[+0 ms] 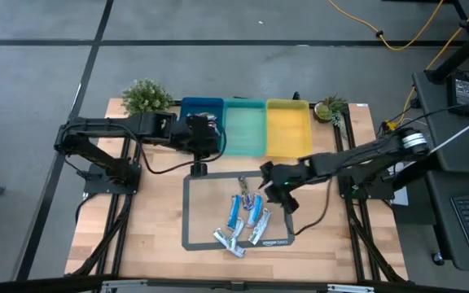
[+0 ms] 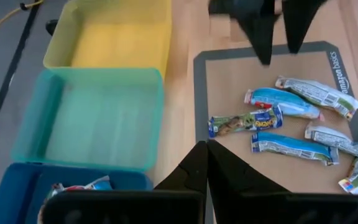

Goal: Pick and place Granola Bars by type
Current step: Put the red granola bar into the blue bin

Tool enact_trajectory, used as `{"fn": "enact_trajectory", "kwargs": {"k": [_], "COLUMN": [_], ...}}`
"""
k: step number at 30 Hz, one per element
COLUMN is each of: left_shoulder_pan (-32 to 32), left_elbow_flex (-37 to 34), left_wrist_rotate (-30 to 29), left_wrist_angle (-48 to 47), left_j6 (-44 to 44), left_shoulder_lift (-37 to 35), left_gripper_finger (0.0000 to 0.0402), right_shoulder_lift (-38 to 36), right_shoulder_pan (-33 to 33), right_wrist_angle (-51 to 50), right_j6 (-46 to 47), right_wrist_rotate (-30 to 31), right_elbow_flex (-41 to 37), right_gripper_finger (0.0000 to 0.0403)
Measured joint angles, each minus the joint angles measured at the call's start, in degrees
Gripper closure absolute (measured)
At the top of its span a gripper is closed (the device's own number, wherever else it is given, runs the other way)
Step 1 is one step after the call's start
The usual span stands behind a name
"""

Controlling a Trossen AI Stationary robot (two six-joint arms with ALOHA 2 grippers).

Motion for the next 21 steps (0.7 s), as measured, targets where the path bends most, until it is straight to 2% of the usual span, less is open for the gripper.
{"fn": "enact_trajectory", "kwargs": {"k": [8,21], "left_shoulder_pan": [0.0,-0.5], "left_elbow_flex": [0.0,0.0], "left_wrist_rotate": [0.0,0.9], "left_wrist_angle": [-0.4,-1.5], "left_j6": [0.5,1.6], "left_shoulder_lift": [-0.7,-0.8], "left_gripper_finger": [0.0400,0.0399], "right_shoulder_lift": [10.1,18.4], "right_shoulder_pan": [-0.1,-1.2], "right_wrist_angle": [-2.2,1.6], "right_j6": [-4.6,-11.7], "right_wrist_rotate": [-0.6,-0.7], "right_elbow_flex": [3.5,3.7], "right_gripper_finger": [0.0144,0.0144]}}
